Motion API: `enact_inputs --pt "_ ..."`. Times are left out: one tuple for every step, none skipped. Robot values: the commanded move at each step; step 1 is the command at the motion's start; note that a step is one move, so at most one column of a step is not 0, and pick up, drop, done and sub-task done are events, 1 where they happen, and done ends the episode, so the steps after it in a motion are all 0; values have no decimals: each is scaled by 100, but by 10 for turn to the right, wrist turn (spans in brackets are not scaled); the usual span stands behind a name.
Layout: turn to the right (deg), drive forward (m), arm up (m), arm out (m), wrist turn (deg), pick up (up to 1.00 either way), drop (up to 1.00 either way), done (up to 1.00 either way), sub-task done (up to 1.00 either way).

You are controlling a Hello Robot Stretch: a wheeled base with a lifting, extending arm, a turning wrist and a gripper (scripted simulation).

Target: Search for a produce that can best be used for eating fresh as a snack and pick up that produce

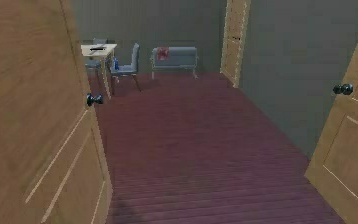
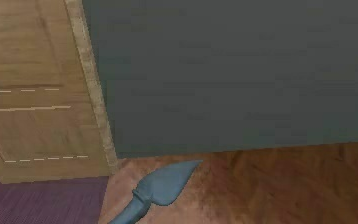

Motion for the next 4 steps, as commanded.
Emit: enact_inputs --pt "-90 0 0 0 0 0 0 0 0" --pt "0 15 0 0 0 0 0 0 0" --pt "150 0 0 0 0 0 0 0 0" --pt "0 100 0 0 0 0 0 0 0"
